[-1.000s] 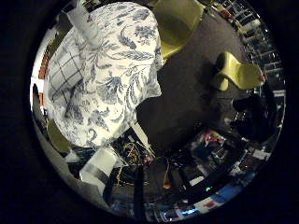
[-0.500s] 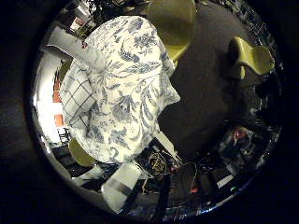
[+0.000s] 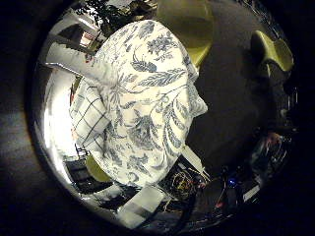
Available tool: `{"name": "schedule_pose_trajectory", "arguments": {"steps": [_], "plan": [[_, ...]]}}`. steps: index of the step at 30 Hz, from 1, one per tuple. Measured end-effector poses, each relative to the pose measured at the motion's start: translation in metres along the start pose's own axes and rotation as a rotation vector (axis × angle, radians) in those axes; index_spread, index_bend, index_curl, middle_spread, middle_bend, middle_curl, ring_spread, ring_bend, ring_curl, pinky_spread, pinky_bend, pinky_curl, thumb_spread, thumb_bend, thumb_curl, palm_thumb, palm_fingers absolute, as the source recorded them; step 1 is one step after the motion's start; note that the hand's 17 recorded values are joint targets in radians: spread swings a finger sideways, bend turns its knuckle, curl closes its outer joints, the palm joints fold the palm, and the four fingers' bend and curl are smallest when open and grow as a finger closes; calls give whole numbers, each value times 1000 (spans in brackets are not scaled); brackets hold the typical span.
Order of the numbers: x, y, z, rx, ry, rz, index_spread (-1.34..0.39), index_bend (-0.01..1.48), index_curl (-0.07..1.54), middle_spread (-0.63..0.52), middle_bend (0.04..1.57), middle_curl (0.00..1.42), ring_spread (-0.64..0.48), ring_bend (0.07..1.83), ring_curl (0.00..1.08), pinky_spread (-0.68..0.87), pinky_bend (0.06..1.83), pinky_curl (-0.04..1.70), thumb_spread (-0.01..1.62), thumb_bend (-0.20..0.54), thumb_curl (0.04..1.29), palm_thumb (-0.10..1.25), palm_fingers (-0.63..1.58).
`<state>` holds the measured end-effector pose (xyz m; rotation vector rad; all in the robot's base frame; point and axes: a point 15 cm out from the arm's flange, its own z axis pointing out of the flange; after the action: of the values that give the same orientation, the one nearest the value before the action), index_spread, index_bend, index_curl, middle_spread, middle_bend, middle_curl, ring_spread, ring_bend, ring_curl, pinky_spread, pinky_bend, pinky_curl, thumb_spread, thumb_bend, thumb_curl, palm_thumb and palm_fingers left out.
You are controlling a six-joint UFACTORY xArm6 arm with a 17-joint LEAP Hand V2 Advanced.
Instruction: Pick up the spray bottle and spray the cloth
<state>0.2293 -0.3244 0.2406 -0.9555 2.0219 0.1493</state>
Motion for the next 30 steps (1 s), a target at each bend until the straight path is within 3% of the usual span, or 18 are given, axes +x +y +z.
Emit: {"name": "schedule_pose_trajectory", "arguments": {"steps": [16,30], "plan": [[9,-32,34,108,-114,-20,-187,145,248,132,308,358,226,412,270,387,452,303,1012,-25,323,588,130],[-45,-46,101,26,-217,-92,-173,150,255,169,287,349,215,426,268,387,470,296,1016,-26,316,564,115]]}}
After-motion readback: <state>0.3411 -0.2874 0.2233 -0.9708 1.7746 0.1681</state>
